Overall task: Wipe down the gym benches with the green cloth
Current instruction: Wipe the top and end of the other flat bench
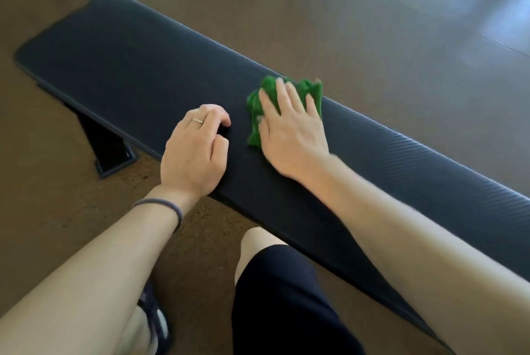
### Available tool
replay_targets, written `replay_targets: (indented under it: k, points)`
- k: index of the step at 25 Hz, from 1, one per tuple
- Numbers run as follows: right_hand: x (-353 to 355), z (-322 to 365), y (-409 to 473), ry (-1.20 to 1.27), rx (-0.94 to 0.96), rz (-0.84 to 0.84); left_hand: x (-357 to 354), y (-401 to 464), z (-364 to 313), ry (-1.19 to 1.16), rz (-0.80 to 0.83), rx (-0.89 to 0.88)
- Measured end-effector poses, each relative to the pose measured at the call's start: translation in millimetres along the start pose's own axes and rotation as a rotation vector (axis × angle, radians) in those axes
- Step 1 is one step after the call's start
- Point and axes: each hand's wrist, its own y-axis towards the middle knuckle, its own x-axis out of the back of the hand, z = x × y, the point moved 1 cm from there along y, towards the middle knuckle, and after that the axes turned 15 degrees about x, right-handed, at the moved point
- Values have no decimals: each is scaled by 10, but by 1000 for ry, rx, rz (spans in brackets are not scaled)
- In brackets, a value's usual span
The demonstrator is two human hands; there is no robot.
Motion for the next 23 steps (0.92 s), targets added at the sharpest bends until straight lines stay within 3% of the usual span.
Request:
replay_targets:
  k: [2, 4, 7, 11, 17, 19, 23]
  points:
    - [29, 418, -512, 28, 95, -9, 102, 35, 108, 80, 65, -116]
    - [23, 654, -722, 57, 181, 23, 272, 203, 433, 237, 30, -155]
    - [-39, 619, -89, 45, 216, 12, 473, 401, 843, 266, 22, 99]
    - [-43, 734, 852, 21, 47, 44, 550, 501, 1042, 266, 100, 38]
    - [-43, 1009, -257, -26, 361, 75, 654, 625, 1418, 263, 75, 95]
    - [-88, 1088, 33, -44, 380, 63, 630, 643, 1434, 240, 84, 88]
    - [-103, 1424, 900, 4, 246, 39, 679, 660, 1472, 214, 114, 83]
